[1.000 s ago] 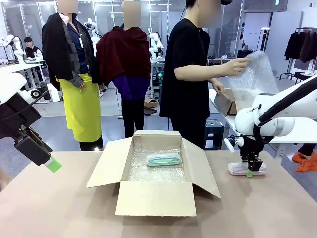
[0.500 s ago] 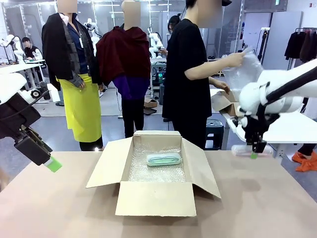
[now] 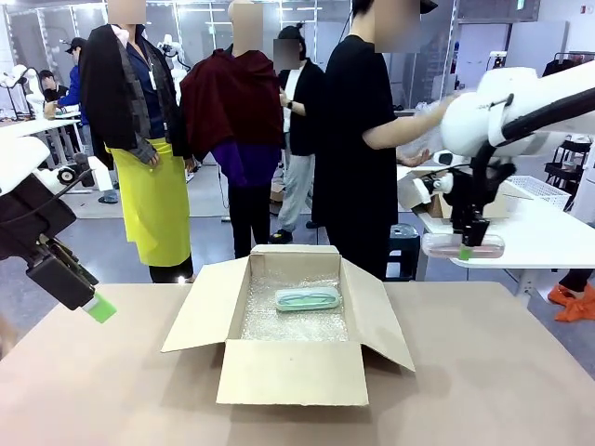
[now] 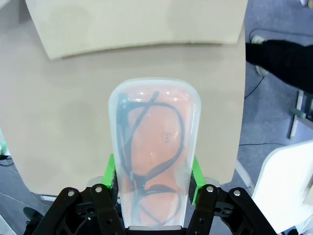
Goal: Pack the glasses set securely to prepare it for shipping.
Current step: Put the Glasses case from the right side of the table into the Package Box.
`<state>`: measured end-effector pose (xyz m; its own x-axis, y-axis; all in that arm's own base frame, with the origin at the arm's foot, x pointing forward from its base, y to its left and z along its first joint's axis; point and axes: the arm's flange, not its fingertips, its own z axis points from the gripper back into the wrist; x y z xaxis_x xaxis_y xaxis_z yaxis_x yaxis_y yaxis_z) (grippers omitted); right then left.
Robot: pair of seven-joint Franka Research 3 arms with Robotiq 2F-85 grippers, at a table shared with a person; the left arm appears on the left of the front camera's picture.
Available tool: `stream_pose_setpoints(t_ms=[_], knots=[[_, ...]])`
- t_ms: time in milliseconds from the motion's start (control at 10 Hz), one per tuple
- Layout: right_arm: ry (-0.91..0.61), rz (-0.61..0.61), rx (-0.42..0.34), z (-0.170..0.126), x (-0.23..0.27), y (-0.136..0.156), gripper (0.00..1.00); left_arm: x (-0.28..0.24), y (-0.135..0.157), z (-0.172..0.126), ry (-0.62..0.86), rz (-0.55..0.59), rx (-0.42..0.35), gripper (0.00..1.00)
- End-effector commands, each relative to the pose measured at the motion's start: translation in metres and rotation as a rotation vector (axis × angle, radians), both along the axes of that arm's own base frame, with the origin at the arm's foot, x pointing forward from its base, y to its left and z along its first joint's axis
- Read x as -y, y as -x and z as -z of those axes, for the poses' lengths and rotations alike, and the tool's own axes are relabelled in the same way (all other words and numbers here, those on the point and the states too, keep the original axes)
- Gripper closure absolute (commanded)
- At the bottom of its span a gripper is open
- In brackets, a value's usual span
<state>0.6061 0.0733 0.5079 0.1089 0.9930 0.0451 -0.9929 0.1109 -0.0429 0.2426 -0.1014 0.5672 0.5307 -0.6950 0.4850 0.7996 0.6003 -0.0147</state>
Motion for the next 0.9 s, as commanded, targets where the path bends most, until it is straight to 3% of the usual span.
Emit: stream_pose_setpoints(t_ms=[0, 400, 700, 800], knots=[[0.034, 0.009, -0.018, -0.009, -0.05, -0.01, 0.58, -0.001, 0.0, 0.0, 0.011, 0.019, 0.007, 0.0], [0.055, 0.01, -0.027, -0.01, -0.18, 0.004, 0.58, -0.001, 0.0, 0.0, 0.011, 0.019, 0.007, 0.0], [0.054, -0.057, -0.034, 0.014, -0.252, 0.02, 0.58, -0.001, 0.0, 0.0, 0.011, 0.019, 0.007, 0.0], [0.047, -0.055, -0.079, 0.025, -0.27, 0.022, 0.58, -0.001, 0.0, 0.0, 0.011, 0.019, 0.007, 0.0]])
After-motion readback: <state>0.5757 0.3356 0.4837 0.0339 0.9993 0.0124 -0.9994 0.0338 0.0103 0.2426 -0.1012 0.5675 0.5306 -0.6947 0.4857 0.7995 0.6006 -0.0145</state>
